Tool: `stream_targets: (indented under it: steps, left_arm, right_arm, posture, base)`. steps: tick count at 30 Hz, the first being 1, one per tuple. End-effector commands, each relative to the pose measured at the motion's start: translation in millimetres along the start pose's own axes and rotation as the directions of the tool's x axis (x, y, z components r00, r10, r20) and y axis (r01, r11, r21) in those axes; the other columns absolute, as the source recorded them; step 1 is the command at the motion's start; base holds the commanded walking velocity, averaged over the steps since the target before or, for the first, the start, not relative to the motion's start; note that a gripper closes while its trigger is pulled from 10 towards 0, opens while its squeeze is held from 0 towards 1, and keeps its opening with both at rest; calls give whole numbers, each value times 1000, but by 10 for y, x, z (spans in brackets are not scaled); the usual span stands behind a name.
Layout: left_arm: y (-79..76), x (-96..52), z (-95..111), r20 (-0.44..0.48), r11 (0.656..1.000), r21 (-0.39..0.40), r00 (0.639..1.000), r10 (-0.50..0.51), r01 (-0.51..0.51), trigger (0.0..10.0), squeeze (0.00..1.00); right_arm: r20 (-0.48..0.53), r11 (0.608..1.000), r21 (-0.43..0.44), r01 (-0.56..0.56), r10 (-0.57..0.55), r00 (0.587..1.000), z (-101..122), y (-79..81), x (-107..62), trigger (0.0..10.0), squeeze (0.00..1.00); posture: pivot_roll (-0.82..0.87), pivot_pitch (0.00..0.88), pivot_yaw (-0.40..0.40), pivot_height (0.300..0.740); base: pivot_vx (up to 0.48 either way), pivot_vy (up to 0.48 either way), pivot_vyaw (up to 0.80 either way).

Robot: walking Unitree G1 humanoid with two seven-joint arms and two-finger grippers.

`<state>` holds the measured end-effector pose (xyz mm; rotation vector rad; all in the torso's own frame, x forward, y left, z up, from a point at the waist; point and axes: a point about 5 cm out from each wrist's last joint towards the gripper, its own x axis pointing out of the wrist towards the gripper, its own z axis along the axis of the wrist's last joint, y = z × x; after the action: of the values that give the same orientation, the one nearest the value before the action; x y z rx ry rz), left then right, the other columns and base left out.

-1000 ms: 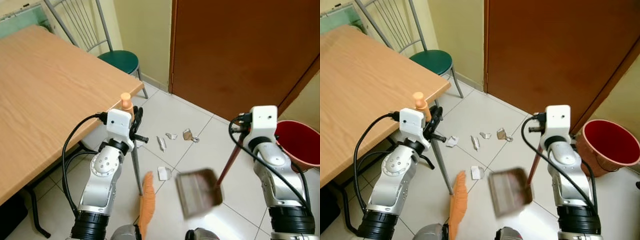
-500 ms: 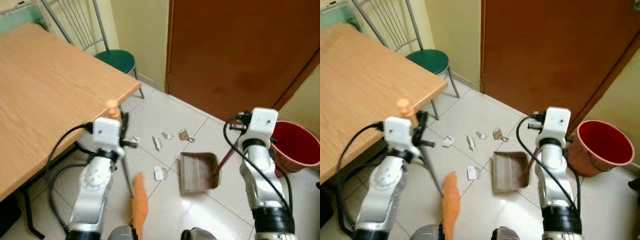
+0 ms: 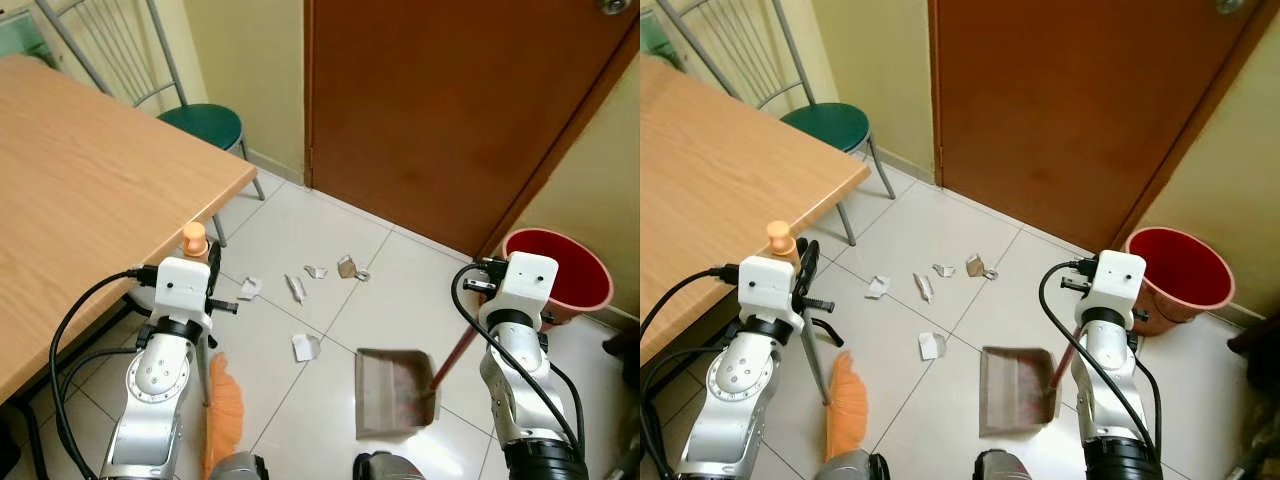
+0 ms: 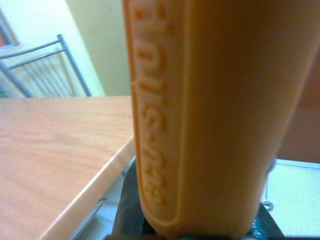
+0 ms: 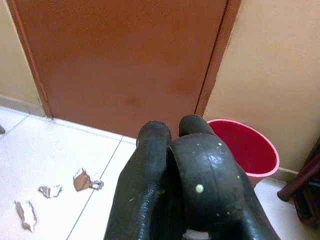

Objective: Sweep floor

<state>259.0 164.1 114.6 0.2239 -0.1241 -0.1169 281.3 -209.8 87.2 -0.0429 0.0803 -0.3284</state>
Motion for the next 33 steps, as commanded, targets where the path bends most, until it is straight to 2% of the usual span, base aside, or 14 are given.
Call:
stream_targets:
  steps: [1, 8, 16, 26, 31, 33]
  left_arm:
    - [-59, 58, 111, 65, 1000, -11, 998, -24, 25, 10000, 0]
    - [-105, 74, 123, 78, 999, -20, 996, -35, 36, 10000, 0]
    - [-109, 76, 124, 78, 999, -22, 996, -37, 39, 10000, 0]
    - [-138, 77, 97, 57, 997, -27, 996, -71, 73, 10000, 0]
    - [-232, 75, 31, 17, 985, -50, 986, -166, 166, 10000, 0]
    - [-229, 80, 34, 21, 985, -47, 986, -165, 166, 10000, 0]
  right_arm:
    - [51, 1000, 11, -4, 3, 999, 97, 5, 14, 10000, 0]
    - [64, 1000, 7, -10, 10, 998, 128, -12, 59, 10000, 0]
    - [68, 1000, 6, -25, 24, 997, 135, 8, 73, 10000, 0]
    - [69, 1000, -2, -29, 29, 997, 134, 6, 92, 10000, 0]
    - [74, 999, -1, -34, 34, 997, 154, 25, 108, 10000, 0]
    - [75, 999, -1, -35, 35, 997, 158, 31, 111, 10000, 0]
  posture:
    - [-14, 21, -19, 740]
    - [-15, 22, -20, 740]
    - [-13, 27, -24, 740]
    - [-15, 37, -21, 740]
    - [-16, 45, -16, 740]
    - [-17, 49, -13, 740]
  base:
    - [247, 0, -800]
    - [249, 0, -698]
    - [247, 0, -391]
    - [24, 0, 0]
    - [0, 0, 0]
    - [0, 0, 0]
